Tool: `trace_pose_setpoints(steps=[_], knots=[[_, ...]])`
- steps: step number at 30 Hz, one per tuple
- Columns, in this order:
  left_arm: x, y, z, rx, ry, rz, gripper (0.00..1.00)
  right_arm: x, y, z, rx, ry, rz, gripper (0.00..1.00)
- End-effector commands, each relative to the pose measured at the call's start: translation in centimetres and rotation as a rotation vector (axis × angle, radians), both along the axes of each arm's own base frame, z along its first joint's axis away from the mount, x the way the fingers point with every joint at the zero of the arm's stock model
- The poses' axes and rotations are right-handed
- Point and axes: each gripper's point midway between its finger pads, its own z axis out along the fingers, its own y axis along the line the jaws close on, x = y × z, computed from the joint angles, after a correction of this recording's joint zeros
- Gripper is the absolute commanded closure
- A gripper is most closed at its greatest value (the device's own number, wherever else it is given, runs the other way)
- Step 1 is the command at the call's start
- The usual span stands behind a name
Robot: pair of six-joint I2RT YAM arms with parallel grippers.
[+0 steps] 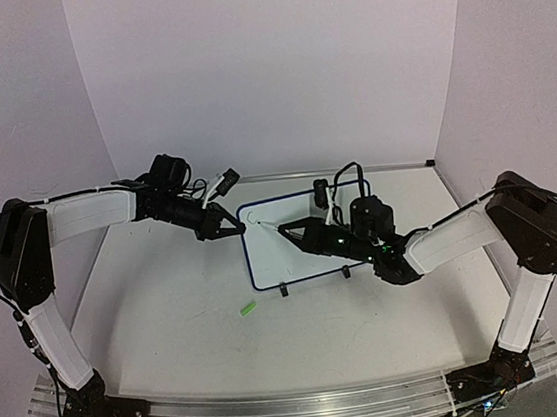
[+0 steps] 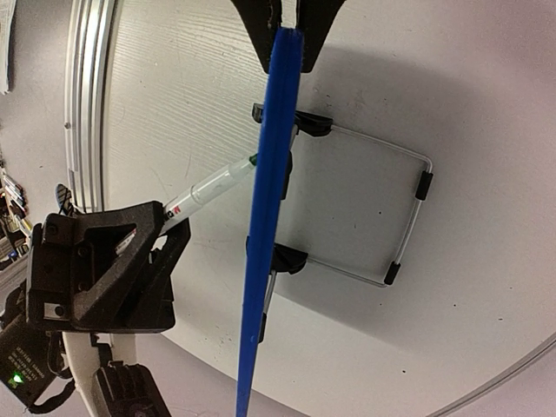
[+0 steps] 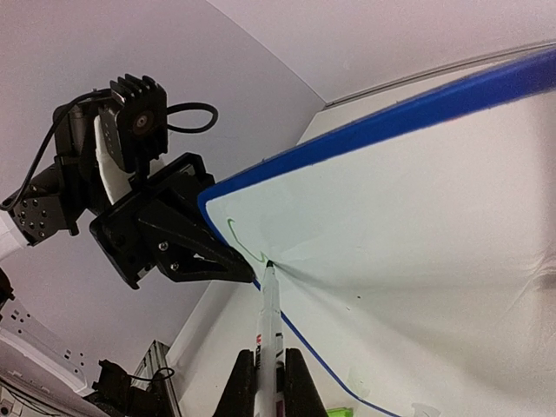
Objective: Write a sentence on the whiteboard
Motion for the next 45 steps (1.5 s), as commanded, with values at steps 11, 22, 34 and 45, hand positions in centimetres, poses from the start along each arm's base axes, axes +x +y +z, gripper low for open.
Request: trace_pose_setpoints(steps=[11,22,34,45], knots=[[-0.1,0.0,0.5,0.03,-0.012,0.002,1.0,0.8,0.1,-2.3,-0.034,0.032,-0.025,1.0],[-0.1,-0.1,0.5,0.03,-0.011,0.0,1.0,1.3,1.4,-0.8,-0.003,0.012,-0.005,1.0],[0.0,0.0,0.4,0.038,-0.016,0.008,1.0,-0.6,0.4,4.4,0.094,-0.062,0.038,1.0],[0.1,0.1,0.4,0.041,-0.017,0.013,1.0,-0.2,-0.8,3.3,-0.065,-0.072,-0.017,1.0]])
